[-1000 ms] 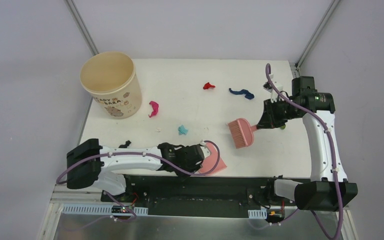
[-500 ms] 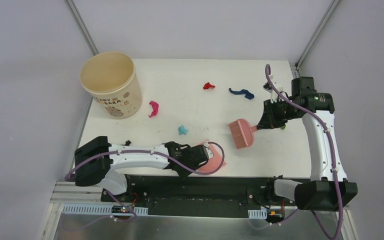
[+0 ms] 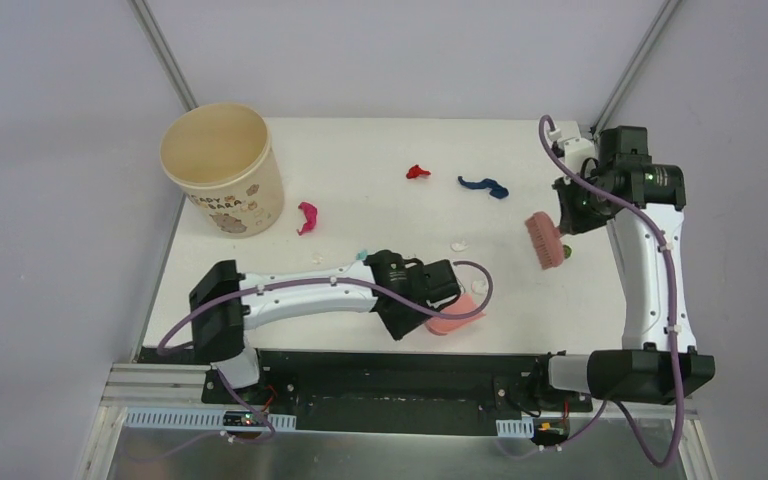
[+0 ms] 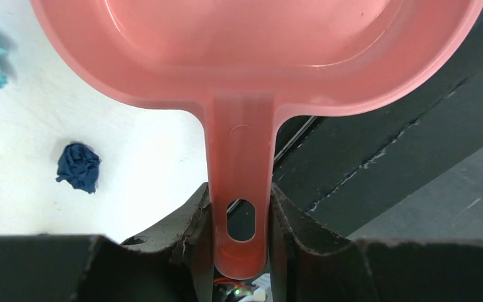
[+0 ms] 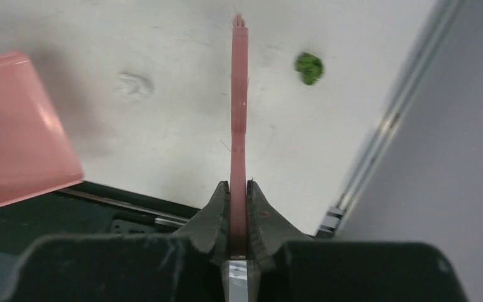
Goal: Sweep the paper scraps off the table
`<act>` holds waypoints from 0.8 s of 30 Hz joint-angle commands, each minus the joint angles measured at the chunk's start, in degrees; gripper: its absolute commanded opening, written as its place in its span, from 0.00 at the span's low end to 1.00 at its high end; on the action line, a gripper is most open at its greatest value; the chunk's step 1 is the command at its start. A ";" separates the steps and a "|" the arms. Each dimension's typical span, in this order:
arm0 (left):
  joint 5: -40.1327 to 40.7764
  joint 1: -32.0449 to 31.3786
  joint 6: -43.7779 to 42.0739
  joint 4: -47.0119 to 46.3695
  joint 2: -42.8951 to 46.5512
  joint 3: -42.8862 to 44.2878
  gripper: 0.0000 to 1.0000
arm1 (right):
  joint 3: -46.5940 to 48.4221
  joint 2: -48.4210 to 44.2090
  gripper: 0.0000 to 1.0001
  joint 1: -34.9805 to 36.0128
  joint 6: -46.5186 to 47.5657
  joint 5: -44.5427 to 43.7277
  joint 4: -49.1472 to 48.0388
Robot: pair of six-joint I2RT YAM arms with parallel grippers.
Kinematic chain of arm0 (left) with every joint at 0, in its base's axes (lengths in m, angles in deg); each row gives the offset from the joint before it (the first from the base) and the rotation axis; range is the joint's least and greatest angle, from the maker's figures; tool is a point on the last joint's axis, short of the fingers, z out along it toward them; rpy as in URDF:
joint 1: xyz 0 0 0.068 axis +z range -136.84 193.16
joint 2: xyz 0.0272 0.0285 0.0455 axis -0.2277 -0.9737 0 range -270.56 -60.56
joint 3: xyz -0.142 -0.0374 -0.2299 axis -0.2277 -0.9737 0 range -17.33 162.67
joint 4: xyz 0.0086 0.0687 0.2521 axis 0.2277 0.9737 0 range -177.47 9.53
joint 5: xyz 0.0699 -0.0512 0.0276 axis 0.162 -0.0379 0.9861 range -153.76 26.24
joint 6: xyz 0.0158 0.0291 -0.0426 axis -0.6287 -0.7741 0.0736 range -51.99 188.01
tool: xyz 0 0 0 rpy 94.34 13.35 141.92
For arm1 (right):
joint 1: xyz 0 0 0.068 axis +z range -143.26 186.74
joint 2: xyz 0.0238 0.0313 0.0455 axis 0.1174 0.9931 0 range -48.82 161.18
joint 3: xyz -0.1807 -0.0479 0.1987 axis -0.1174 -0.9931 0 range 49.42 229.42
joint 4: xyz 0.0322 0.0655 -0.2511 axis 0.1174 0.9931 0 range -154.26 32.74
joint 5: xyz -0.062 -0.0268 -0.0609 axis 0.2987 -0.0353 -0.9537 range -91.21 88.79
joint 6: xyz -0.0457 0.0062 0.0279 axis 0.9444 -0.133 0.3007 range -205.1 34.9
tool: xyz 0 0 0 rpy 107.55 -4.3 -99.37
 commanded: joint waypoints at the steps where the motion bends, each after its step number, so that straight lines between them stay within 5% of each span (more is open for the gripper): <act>1: -3.28 -0.47 -2.98 7.26 -5.36 3.42 0.00 | 4.06 4.11 0.00 -3.40 4.02 -17.57 -4.49; 14: -0.47 1.92 -13.62 14.79 -24.97 25.92 0.00 | 14.49 25.47 0.00 -7.18 8.96 -28.10 -10.71; 19: -4.13 3.56 -12.32 15.67 -24.07 25.01 0.00 | 17.08 30.82 0.00 -5.98 7.42 -24.45 -7.48; 24: -4.29 4.08 -12.50 15.49 -23.14 23.56 0.00 | 9.20 27.61 0.00 1.17 5.38 -18.95 -5.54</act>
